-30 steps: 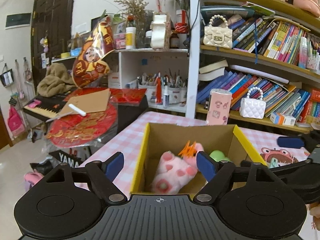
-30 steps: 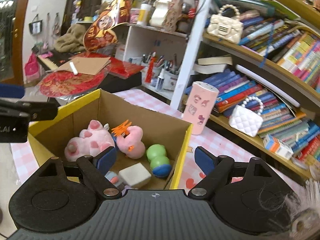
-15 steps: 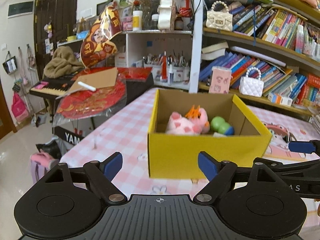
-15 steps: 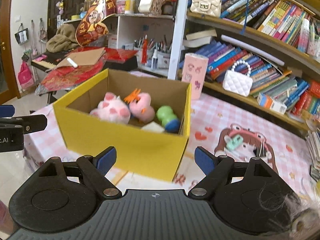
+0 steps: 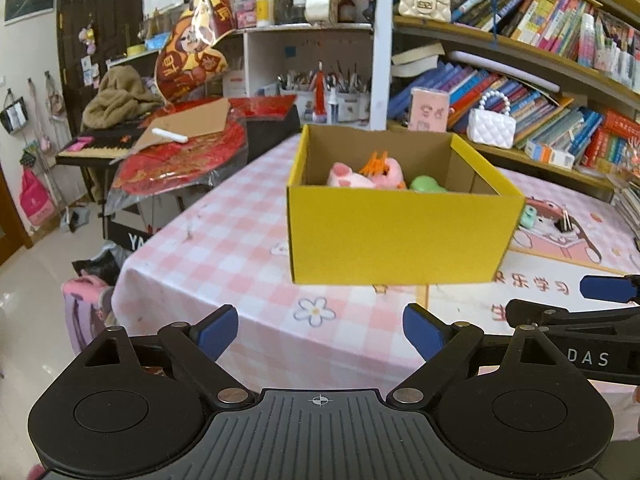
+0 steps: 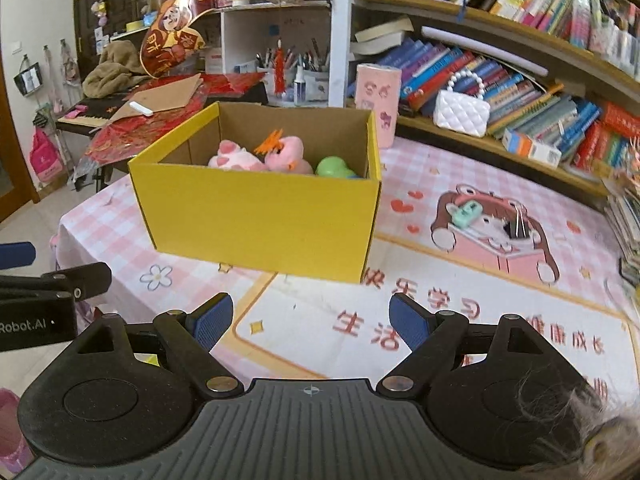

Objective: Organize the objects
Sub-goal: 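Withdraw both tools from the box toward the stapler and binder clip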

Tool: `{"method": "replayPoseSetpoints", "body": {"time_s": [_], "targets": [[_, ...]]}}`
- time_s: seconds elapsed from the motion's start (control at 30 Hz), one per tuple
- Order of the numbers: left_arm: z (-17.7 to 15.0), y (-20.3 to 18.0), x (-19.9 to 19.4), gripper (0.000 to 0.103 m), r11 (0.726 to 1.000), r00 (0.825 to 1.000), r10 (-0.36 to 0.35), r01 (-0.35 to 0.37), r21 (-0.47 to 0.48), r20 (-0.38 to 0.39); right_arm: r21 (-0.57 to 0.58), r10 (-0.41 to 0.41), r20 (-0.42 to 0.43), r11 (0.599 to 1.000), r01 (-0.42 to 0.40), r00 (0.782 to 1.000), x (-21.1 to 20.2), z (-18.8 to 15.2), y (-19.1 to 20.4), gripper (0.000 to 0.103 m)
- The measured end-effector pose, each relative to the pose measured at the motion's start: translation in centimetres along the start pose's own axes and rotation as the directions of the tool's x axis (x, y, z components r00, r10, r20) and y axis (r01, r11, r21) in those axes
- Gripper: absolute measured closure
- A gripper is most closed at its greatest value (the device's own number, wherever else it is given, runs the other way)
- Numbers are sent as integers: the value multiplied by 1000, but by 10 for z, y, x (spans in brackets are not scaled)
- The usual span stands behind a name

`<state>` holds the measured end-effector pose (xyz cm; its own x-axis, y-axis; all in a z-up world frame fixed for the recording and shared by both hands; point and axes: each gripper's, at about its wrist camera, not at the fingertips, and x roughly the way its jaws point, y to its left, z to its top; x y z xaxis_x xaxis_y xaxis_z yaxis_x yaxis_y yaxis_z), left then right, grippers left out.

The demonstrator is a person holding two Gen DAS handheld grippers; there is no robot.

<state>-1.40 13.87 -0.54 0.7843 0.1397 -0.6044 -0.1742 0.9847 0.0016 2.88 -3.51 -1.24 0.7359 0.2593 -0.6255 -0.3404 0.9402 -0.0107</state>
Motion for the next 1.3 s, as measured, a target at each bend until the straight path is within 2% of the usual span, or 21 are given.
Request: {"method": "replayPoseSetpoints", "body": {"time_s": [0.2,0.4,0.7,1.0,1.3], "targets": [[-6,-8,-3,11,999,1000,-28,28,36,-12,24,-24,-26,999,25,999,-9,-13,-2,19],[-13,-23,0,11,993,995,-89,92,69,-44,53,-81,-46,995,83,996,-17,-25,-12,19],[-16,-57,5,11,970,981,-180,189,151,-71,124,-172,-81,976,181,982,-29,-39,-39,19],[-15,-94,16,11,941,958,-263,280,190,-110,184,-255,-114,944,273,960,-39,-49,-73,19],[-6,-140,30,11,923,950,-288,308,230,-118,218,-288,-136,925,313,948,-37,-51,-115,19]]}}
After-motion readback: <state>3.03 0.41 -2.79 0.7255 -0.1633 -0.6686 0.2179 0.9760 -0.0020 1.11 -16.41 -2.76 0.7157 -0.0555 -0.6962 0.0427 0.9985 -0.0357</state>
